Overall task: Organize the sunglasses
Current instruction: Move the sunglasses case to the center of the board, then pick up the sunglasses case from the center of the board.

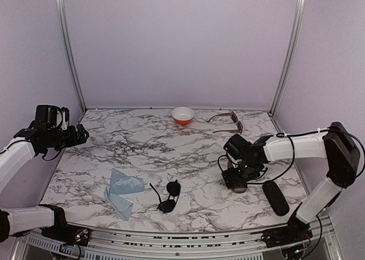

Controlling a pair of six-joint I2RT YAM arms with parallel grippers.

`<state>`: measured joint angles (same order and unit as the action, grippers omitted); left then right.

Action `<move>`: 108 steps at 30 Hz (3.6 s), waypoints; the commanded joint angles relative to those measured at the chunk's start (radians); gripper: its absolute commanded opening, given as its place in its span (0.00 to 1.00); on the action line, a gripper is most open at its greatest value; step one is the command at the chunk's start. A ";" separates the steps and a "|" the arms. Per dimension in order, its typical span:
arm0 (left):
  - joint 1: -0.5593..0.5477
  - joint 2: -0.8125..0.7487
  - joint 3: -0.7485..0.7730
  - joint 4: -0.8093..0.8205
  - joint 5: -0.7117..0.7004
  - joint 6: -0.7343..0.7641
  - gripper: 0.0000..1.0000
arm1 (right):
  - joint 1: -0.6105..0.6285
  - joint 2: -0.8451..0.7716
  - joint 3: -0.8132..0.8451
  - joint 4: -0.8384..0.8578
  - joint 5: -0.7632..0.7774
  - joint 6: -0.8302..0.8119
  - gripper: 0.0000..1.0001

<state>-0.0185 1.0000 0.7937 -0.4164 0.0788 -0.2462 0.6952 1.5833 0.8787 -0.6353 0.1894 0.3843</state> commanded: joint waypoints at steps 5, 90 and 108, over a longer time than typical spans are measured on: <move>0.004 0.012 -0.004 -0.007 0.007 -0.001 0.99 | -0.006 -0.011 -0.019 0.034 0.041 0.000 0.85; 0.003 0.015 -0.010 -0.009 -0.002 0.004 0.99 | 0.212 0.073 0.041 0.265 -0.212 -0.095 0.70; 0.004 0.014 -0.008 0.002 0.064 0.001 0.99 | 0.211 0.052 0.102 0.248 -0.196 -0.109 0.53</move>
<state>-0.0185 1.0180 0.7933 -0.4168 0.0948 -0.2462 0.9012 1.6554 0.9195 -0.3897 -0.0299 0.2871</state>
